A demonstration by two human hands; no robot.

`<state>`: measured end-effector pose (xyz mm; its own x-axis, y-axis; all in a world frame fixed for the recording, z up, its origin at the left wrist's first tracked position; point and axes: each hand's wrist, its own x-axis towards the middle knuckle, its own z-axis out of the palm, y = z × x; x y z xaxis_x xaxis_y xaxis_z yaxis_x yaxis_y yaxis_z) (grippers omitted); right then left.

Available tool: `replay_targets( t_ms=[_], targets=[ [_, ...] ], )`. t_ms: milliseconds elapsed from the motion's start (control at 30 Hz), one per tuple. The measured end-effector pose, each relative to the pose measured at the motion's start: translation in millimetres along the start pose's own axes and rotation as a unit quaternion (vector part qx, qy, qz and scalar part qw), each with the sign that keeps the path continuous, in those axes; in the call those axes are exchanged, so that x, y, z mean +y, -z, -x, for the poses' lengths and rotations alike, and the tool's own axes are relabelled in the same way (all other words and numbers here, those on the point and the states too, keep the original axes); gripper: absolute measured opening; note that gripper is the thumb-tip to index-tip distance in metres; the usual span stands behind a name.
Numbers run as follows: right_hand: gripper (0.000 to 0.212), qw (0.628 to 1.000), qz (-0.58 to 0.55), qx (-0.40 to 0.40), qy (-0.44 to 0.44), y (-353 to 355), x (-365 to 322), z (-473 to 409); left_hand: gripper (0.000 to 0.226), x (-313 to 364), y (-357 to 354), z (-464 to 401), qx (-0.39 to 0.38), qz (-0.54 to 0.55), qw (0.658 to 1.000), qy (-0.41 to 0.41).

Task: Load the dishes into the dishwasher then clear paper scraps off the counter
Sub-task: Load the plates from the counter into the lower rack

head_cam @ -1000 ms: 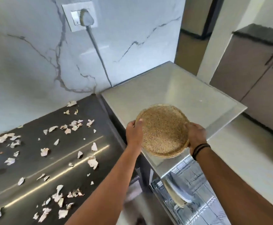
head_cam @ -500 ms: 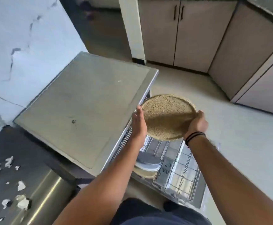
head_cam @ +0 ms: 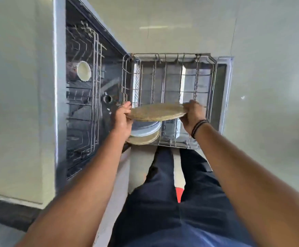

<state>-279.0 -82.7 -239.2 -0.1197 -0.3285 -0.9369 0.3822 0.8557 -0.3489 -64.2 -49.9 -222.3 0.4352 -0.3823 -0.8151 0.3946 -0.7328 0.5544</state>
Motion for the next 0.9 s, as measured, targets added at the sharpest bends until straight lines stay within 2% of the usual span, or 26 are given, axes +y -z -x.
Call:
replay_targets(
  t_ms=[100,167,200,267,300,400,500,600,700,800,900],
  targets=[
    [0.005,0.988,0.155,0.012,-0.01,-9.6,32.6,-46.3,0.06,-20.0,5.4,-43.1,0.054,-0.088,0.995,0.017],
    [0.021,0.96,0.275,0.048,-0.013,-16.5,57.4,-75.2,0.067,-34.5,9.8,-69.1,0.083,-0.155,0.984,0.002],
    [0.028,0.942,0.329,0.064,-0.012,-21.0,68.5,-84.8,0.06,-42.3,14.3,-82.2,0.101,-0.215,0.971,-0.008],
    [0.032,0.919,0.388,0.063,-0.017,-29.5,84.4,-97.6,0.027,-56.0,25.3,-108.6,0.117,-0.304,0.945,-0.018],
    [0.033,0.914,0.401,0.054,-0.027,-34.4,91.9,-105.5,0.022,-60.6,29.0,-119.0,0.122,-0.322,0.939,-0.012],
    [0.028,0.894,0.445,0.01,-0.048,-46.5,113.9,-130.8,0.049,-70.9,40.4,-149.4,0.124,-0.354,0.927,0.009],
    [0.012,0.888,0.456,-0.002,-0.062,-58.4,121.5,-140.9,0.053,-75.4,46.1,-165.8,0.095,-0.395,0.914,0.003],
    [0.016,0.881,0.47,-0.012,-0.058,-67.1,124.5,-149.9,0.053,-77.1,51.5,-181.8,0.104,-0.394,0.913,-0.001],
    [0.019,0.85,0.523,-0.042,-0.047,-74.2,124.3,-160.2,0.052,-79.4,54.5,-194.8,0.114,-0.39,0.914,-0.001],
    [0.012,0.831,0.552,-0.054,-0.028,-81.0,119.6,-164.3,0.052,-83.0,54.5,-203.4,0.113,-0.385,0.916,-0.004],
    [0.028,0.829,0.556,-0.052,-0.032,-86.0,120.7,-166.7,0.052,-86.4,54.3,-209.5,0.109,-0.385,0.916,-0.006]
  ],
)
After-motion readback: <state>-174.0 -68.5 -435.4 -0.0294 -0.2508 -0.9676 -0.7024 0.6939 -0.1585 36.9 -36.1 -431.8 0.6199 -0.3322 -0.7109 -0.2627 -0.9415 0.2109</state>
